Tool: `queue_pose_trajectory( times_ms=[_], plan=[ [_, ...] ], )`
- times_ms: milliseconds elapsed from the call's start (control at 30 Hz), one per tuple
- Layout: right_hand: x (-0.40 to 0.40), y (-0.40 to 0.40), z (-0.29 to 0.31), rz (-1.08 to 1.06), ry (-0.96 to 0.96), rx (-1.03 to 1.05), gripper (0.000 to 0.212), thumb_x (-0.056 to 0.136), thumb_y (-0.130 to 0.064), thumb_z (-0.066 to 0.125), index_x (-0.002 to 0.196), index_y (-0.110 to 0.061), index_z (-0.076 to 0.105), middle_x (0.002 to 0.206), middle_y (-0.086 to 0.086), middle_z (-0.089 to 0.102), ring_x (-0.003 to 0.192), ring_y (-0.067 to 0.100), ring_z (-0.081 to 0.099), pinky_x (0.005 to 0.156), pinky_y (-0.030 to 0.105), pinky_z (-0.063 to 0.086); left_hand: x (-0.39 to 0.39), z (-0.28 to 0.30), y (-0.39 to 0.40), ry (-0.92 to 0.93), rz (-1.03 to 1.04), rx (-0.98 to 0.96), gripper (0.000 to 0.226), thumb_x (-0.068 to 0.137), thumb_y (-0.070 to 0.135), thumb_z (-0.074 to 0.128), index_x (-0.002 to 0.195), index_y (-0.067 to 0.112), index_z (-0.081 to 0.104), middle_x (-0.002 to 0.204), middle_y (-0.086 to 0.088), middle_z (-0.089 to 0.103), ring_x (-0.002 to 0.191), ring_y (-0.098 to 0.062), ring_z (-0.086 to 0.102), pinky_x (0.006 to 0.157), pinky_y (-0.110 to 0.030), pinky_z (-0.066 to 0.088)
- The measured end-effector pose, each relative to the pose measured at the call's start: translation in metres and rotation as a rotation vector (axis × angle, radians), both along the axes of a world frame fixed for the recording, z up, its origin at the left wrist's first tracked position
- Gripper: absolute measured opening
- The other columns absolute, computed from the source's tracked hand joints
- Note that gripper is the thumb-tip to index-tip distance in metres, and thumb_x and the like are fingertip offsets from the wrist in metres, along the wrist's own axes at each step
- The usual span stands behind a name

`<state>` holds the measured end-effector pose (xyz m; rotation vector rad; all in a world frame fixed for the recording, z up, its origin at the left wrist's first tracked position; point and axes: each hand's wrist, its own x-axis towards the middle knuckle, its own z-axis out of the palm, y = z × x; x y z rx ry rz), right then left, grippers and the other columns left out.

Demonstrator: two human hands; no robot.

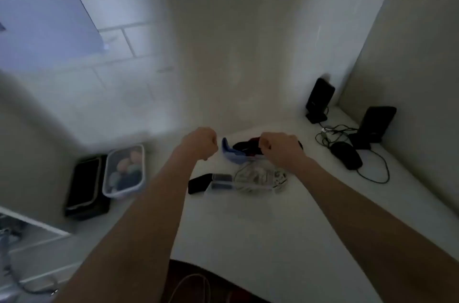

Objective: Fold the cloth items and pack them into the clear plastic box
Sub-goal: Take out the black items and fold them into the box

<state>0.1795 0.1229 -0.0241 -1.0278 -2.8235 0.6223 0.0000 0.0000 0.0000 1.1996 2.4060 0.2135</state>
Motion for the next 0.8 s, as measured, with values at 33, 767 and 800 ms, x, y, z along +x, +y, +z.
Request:
queue_pose_trajectory(
  times_ms=[33, 767, 800],
  plan=[
    [0.005, -0.001, -0.011, -0.025, -0.007, -0.027, 0.017, 0.093, -0.019, 0.042, 0.099, -0.014, 0.057, 0.098, 0.007, 0.066, 0.087, 0.029, 0.06, 0.075, 0.035, 0.04, 0.0, -0.009, -0.002, 0.018, 0.005, -0.018, 0.021, 0.087, 0.01, 0.047, 0.094, 0.0, 0.065, 0.092, -0.016, 0.071, 0.08, -0.03, 0.069, 0.077, -0.04, 0.058],
    [0.015, -0.009, -0.177, -0.643, 0.813, -0.649, 0.024, 0.084, -0.003, 0.063, 0.103, -0.014, 0.054, 0.089, -0.002, 0.059, 0.081, 0.011, 0.057, 0.066, 0.019, 0.047, -0.021, -0.196, 0.017, -0.35, 0.427, 0.851, 0.012, 0.087, 0.011, 0.057, 0.081, 0.007, 0.067, 0.069, 0.004, 0.066, 0.046, 0.004, 0.054, 0.046, -0.008, 0.043],
    [0.016, -0.009, -0.178, -0.632, 0.826, -0.66, 0.025, 0.084, 0.0, 0.062, 0.104, -0.013, 0.054, 0.087, -0.001, 0.059, 0.079, 0.012, 0.057, 0.066, 0.021, 0.048, -0.021, -0.198, 0.018, -0.364, 0.44, 0.88, 0.012, 0.087, 0.011, 0.057, 0.08, 0.008, 0.067, 0.069, 0.004, 0.067, 0.045, 0.003, 0.053, 0.045, -0.01, 0.043]
  ],
)
